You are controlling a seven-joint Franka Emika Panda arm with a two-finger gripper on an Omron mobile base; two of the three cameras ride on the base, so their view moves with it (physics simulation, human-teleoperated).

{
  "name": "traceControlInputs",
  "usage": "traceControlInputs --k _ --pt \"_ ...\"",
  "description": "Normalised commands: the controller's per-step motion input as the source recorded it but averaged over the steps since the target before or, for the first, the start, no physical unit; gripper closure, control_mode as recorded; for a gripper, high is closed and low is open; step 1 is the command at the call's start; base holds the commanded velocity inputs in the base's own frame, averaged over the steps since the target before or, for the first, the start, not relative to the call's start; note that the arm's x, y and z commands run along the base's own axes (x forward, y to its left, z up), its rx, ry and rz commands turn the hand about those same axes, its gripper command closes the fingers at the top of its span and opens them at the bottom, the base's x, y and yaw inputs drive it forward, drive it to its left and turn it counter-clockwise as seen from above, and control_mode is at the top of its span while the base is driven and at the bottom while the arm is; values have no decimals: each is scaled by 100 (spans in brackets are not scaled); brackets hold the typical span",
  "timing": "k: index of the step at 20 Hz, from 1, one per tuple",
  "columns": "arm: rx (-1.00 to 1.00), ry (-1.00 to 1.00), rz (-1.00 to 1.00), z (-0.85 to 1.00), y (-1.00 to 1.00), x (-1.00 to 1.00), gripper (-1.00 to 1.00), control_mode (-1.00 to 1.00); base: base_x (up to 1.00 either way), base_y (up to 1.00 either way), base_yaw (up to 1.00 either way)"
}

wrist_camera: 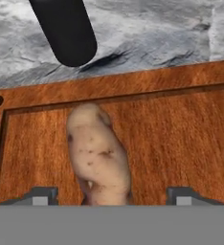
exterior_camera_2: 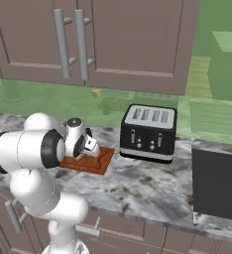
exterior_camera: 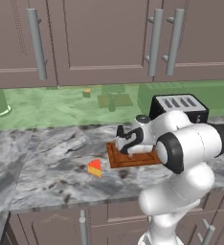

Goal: Retrieve the reheated potato from the microwave, then place the potato, cheese, and condiment on the cutting board.

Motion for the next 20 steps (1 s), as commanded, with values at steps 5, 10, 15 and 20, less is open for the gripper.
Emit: traceControlInputs --k 5,10,15,20 --pt "0 -1 0 71 4 -40 -100 -100 0 0 0" --pt "0 1 6 70 47 -52 -100 -100 0 0 0" --pt "0 21 21 22 76 -48 -100 -100 0 0 0" --pt "0 25 26 0 77 -45 -100 -100 0 0 0"
